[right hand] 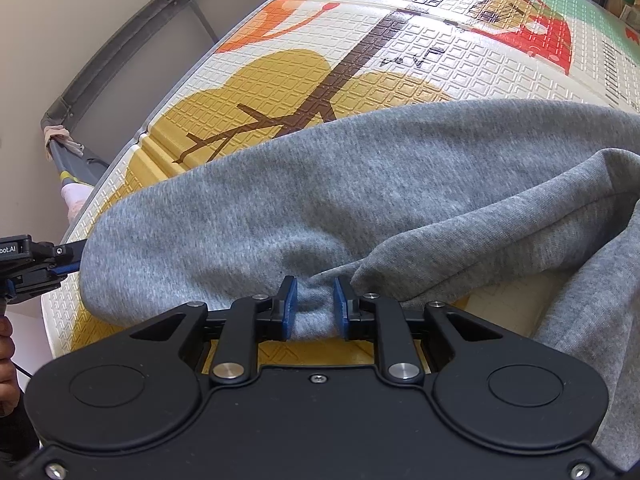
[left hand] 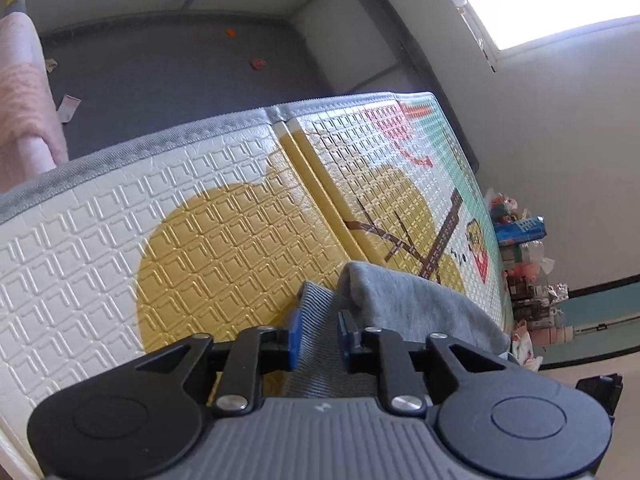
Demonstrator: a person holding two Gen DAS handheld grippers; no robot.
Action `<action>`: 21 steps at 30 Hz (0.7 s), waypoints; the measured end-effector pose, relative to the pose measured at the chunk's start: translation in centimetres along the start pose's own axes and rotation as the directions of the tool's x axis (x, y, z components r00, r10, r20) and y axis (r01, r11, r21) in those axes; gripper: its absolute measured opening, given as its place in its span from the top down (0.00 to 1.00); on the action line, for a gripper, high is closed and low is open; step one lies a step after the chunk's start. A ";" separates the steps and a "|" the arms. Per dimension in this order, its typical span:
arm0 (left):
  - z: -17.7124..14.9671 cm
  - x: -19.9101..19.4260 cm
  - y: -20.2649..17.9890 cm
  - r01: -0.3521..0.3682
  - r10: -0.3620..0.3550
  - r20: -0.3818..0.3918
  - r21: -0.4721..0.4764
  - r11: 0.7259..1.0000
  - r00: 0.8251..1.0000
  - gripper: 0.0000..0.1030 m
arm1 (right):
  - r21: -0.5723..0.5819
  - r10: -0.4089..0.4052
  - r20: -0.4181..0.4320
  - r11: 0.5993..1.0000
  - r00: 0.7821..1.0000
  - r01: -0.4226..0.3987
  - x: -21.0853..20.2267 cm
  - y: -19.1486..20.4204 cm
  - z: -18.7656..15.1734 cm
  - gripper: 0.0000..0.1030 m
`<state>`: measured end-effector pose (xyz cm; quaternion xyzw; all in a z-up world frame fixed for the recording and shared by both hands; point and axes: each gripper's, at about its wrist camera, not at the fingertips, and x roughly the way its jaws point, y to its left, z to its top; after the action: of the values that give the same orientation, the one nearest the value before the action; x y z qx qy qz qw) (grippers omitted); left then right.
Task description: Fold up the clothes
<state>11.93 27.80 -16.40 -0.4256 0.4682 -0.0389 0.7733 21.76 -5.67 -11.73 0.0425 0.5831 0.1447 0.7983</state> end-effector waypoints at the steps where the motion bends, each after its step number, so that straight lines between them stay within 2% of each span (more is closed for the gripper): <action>1: 0.1 -0.1 0.1 -0.004 0.004 0.007 -0.003 1.000 1.000 0.73 | 0.000 0.000 0.000 1.000 1.000 0.000 0.0 0.0 0.0 0.82; 3: 0.3 -0.3 0.3 -0.005 0.005 0.009 -0.006 1.000 1.000 0.71 | 0.001 0.001 0.000 1.000 1.000 -0.001 0.0 0.0 0.0 0.82; 10: 0.1 0.5 0.2 -0.006 0.006 -0.037 0.006 1.000 0.999 0.72 | 0.004 0.002 0.000 1.000 1.000 -0.002 0.1 0.0 0.0 0.82; 11: 0.1 0.7 0.1 -0.009 0.009 -0.042 0.008 1.000 0.999 0.74 | 0.004 0.002 0.000 1.000 1.000 -0.002 0.1 0.0 0.0 0.82; 12: 0.0 0.8 0.0 -0.005 0.006 -0.047 0.010 1.000 0.999 0.83 | 0.004 0.001 0.001 1.000 1.000 -0.001 0.1 0.0 0.0 0.82; 14: -0.1 1.0 -0.2 -0.009 0.010 -0.044 0.016 1.000 0.999 0.87 | 0.004 0.002 0.001 1.000 1.000 -0.002 0.1 0.0 0.0 0.82; 15: -0.2 1.0 -0.3 -0.014 0.015 -0.040 0.020 1.000 0.999 0.92 | 0.004 0.002 0.001 1.000 1.000 -0.002 0.1 0.0 0.0 0.82; 21: 0.2 0.3 -0.3 -0.046 0.046 -0.003 0.012 0.999 0.999 0.96 | 0.005 -0.002 0.001 1.000 1.000 0.002 0.1 0.1 0.0 0.82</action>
<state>12.33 27.59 -16.32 -0.4101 0.4790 -0.0247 0.7757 21.81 -5.57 -11.76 0.0441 0.5832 0.1425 0.7985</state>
